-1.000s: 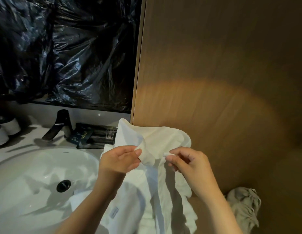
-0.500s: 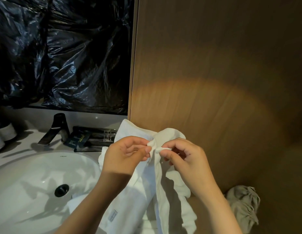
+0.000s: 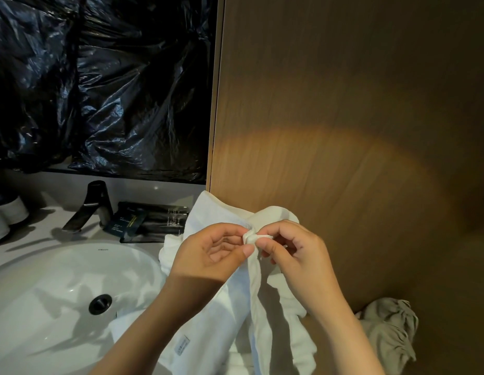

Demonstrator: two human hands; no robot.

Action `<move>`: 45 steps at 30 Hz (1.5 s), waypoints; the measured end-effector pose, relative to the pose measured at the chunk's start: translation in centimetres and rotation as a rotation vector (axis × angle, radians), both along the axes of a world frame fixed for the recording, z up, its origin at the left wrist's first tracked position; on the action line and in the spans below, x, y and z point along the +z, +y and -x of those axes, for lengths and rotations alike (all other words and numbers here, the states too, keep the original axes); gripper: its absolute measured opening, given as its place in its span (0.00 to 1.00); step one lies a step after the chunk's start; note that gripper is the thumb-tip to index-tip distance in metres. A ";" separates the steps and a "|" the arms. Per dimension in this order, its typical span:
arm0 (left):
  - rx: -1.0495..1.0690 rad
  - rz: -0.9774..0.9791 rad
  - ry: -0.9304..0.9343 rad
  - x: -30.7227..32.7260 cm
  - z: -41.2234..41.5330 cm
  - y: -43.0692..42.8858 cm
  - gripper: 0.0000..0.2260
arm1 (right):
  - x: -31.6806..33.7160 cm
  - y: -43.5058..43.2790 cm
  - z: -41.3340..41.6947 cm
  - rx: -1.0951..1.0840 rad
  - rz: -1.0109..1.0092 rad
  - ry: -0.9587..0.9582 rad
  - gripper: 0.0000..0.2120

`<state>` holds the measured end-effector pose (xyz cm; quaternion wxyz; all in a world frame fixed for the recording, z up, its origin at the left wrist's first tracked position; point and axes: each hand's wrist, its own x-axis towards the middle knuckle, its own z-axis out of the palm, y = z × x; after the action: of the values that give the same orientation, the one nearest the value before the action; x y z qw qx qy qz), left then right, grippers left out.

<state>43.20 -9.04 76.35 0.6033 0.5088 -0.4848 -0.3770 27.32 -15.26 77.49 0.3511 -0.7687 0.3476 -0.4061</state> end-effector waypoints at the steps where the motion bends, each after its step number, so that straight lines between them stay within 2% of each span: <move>1: 0.010 -0.001 -0.001 -0.1 0.0 0.0 0.07 | 0.0 0.0 0.0 0.005 -0.002 -0.005 0.06; 11: 0.019 0.073 -0.145 0.5 -0.5 0.0 0.09 | 0.8 -0.8 -0.2 0.082 0.030 0.029 0.11; 15: -0.017 0.120 -0.205 3.1 -1.6 -0.1 0.08 | 2.5 -1.5 -0.6 0.121 0.047 0.016 0.08; 19: -0.035 0.188 -0.386 6.4 -3.1 -0.4 0.09 | 4.7 -2.1 -1.7 0.199 0.077 -0.022 0.04; 22: 0.012 0.217 -0.474 8.2 -4.1 -0.7 0.08 | 6.2 -2.5 -2.6 0.249 0.069 -0.086 0.01; 29: 0.139 0.278 -0.569 9.9 -5.3 -0.9 0.09 | 7.5 -3.1 -3.7 0.285 0.058 -0.101 0.05; 32: 0.162 0.304 -0.580 11.6 -5.5 -1.3 0.09 | 8.9 -3.4 -4.1 0.242 0.093 -0.099 0.07; 37: 0.196 0.430 -0.510 15.4 -5.5 -2.5 0.08 | 12.6 -3.8 -4.8 0.115 0.285 -0.182 0.07; 39: 0.198 0.413 -0.490 15.2 -5.6 -3.0 0.07 | 12.6 -3.9 -4.9 0.077 0.325 -0.148 0.07; 41: 0.203 0.324 -0.514 13.5 -5.7 -3.7 0.07 | 11.0 -4.1 -4.9 0.052 0.271 -0.082 0.07; 45: 0.222 0.181 -0.559 8.8 -5.9 -4.4 0.10 | 5.2 -4.3 -4.3 0.089 0.007 0.010 0.10</move>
<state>49.14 -13.43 85.17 0.5271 0.5869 -0.6048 -0.1096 31.67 -19.58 82.69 0.3641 -0.7867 0.3135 -0.3875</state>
